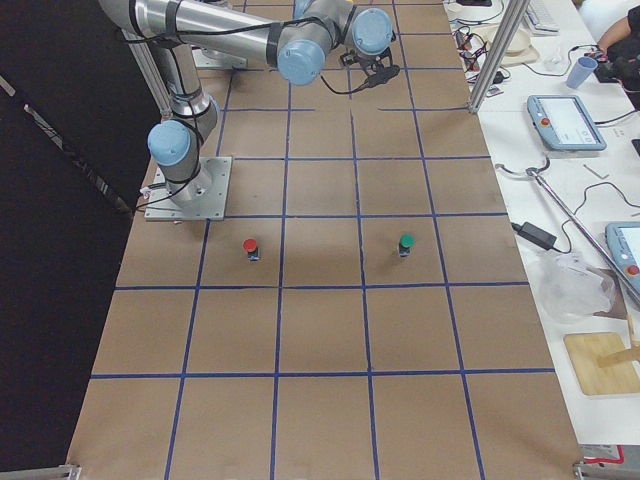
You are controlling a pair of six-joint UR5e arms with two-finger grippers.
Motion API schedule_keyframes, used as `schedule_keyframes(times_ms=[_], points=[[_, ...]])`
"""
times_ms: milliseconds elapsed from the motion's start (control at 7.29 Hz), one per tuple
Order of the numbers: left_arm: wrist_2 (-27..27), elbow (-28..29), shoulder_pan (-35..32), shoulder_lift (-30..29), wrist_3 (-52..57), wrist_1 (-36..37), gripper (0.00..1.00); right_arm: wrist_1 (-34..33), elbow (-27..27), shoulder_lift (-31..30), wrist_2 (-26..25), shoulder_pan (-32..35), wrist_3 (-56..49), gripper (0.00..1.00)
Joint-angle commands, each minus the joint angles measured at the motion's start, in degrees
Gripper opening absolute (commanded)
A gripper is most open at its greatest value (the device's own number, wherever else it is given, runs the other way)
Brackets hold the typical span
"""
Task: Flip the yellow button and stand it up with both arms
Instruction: 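Lift the yellow button and carry it toward the right gripper while the right arm approaches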
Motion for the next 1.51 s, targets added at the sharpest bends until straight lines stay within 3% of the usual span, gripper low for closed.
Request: schedule_keyframes(times_ms=[0,137,274,411,685,1371], points=[[-11.3,-1.5,-6.2,1.2,-8.4,-0.4,0.15,0.9,1.1,-1.1,2.6,0.9,9.1,1.0],[-13.3,-1.6,-10.6,2.7,-18.8,0.4,0.14,1.1,1.2,-1.3,4.6,1.2,9.3,1.0],[-17.8,-2.2,-12.9,3.1,-20.2,1.1,0.14,5.7,1.2,-1.3,9.4,1.1,9.7,1.0],[-21.7,-2.5,-14.5,3.2,-22.4,1.2,0.14,6.3,1.2,-2.2,10.0,1.4,9.5,1.0],[-24.2,-2.4,-16.6,3.8,-25.4,4.0,0.13,7.1,1.3,-3.4,10.1,4.1,9.3,1.0],[-24.2,-2.5,-18.6,3.9,-25.5,6.0,0.13,9.4,1.9,-4.8,10.4,9.5,10.0,1.0]])
